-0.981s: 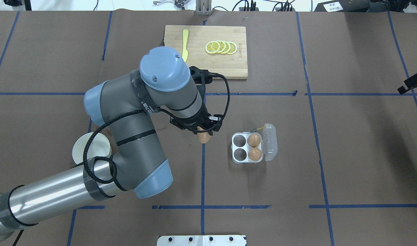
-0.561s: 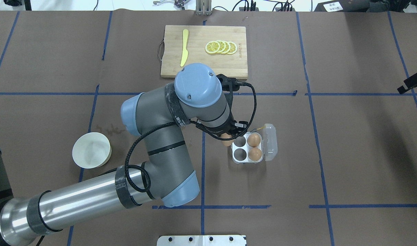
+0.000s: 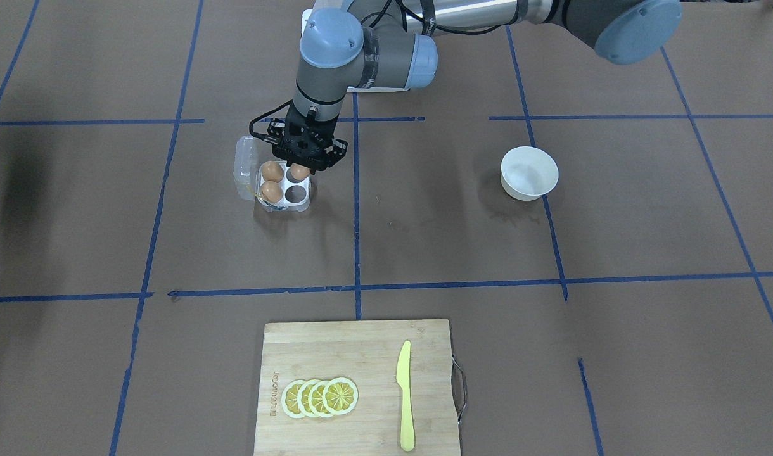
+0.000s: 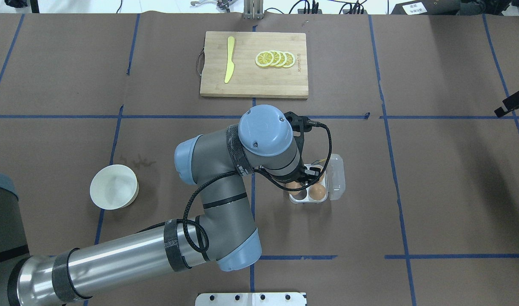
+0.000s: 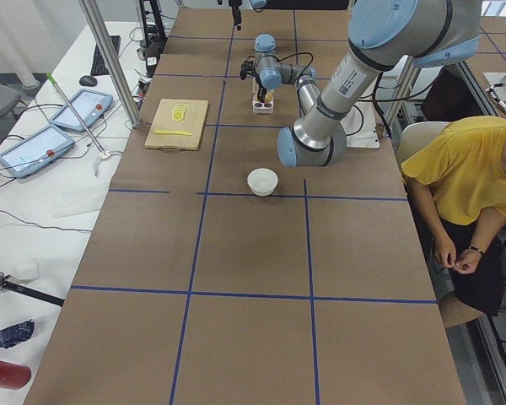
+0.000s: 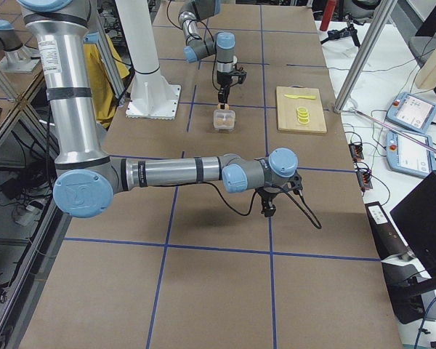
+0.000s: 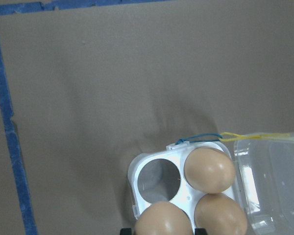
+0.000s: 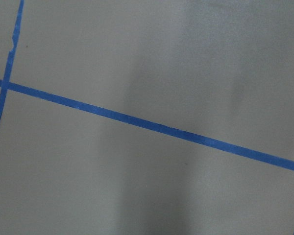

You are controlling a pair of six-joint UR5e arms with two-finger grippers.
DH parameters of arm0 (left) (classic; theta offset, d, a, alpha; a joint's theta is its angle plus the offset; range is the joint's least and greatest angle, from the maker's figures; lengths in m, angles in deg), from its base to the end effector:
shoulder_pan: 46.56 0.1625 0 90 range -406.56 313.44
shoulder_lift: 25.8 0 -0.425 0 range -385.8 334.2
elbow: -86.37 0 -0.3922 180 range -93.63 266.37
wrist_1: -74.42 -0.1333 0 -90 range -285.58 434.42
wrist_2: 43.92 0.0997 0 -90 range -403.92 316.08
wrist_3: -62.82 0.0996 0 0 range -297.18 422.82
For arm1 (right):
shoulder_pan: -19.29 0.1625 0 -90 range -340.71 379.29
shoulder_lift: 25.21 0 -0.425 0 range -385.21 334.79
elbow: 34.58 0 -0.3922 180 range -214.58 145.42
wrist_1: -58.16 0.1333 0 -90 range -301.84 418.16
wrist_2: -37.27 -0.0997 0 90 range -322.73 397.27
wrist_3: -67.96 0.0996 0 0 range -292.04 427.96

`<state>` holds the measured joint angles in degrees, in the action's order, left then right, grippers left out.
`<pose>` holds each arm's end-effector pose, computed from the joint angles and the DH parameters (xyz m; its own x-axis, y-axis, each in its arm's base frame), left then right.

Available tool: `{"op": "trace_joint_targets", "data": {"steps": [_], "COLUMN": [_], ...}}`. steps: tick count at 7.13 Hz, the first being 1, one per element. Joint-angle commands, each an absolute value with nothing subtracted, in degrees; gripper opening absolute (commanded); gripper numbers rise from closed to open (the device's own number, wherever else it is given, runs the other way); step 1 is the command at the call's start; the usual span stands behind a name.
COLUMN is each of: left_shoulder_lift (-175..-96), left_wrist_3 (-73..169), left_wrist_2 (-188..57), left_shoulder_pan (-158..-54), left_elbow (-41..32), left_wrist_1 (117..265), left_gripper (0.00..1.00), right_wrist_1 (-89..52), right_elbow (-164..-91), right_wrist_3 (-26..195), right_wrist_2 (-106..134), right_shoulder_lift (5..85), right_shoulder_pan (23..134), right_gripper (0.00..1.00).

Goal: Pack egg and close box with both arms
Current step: 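Lower the egg into the empty carton slot and open the left gripper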

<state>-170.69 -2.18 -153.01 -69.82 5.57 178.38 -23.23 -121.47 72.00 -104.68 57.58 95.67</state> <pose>0.6522 -0.3900 0.0878 0.4689 0.2332 -0.8519 -0.0930 0.9722 0.2149 -0.0774 -0.5526 0.5940 0.5730 -0.2460 0.7818 0.1898 0.9678 0.1653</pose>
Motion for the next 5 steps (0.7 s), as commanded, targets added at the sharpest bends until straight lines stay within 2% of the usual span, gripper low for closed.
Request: {"op": "trace_joint_targets", "data": {"steps": [1, 5], "left_shoulder_lift": [-170.73, -171.87], "left_wrist_3": [-2.3, -2.22], "left_wrist_2": [-152.99, -152.12], "left_shoulder_pan": [-68.97, -68.97], "left_elbow": [5.78, 6.48], "left_wrist_1": [179.53, 180.59], "left_gripper": [0.0, 0.05], "right_wrist_1": [-23.23, -23.23], "right_elbow": [-121.5, -121.5], "right_wrist_3": [72.0, 72.09], "right_wrist_2": [-104.85, -104.85], "right_shoulder_lift": [57.59, 57.59], "right_shoulder_pan": [95.67, 95.67], "right_gripper": [1.0, 1.0]}}
